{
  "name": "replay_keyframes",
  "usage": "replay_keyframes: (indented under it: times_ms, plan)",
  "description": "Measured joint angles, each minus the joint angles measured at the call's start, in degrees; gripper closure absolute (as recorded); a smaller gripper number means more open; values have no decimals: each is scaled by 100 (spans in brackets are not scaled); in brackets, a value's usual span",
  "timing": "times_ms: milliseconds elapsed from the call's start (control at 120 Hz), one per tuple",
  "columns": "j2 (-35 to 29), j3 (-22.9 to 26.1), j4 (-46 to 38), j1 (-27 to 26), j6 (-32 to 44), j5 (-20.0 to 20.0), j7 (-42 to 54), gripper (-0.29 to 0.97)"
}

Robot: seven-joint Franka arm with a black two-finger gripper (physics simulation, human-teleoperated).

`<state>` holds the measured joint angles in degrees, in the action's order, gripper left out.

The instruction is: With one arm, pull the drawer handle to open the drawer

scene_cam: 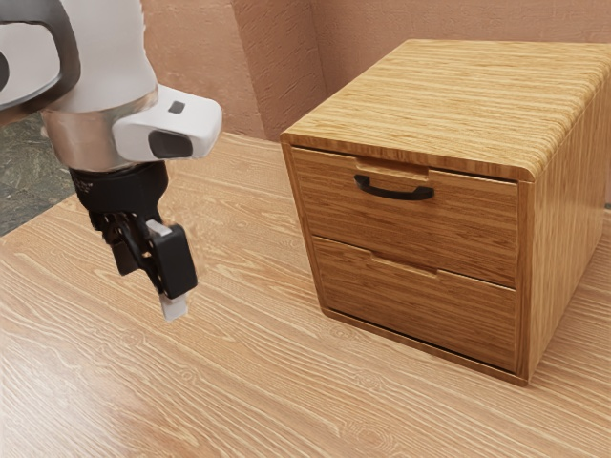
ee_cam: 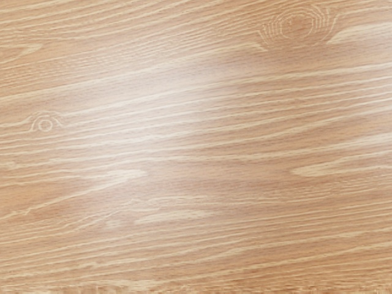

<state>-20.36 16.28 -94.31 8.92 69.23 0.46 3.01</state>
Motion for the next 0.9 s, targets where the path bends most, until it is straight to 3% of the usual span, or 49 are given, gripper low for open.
replay_keyframes:
  times_ms: [125, 250, 367, 483, 900]
  plan:
    - [-2003, -486, -2479, -571, 1151, -289, 212, 0]
    - [-2763, -750, -3447, -1449, 1799, -338, 159, 0]
    - [-3019, -758, -3721, -1714, 2235, -555, 366, 0]
    - [-3241, -775, -4123, -1793, 2696, -519, 1021, 0]
    - [-3005, -606, -4439, -1606, 4553, -291, 4673, 0]
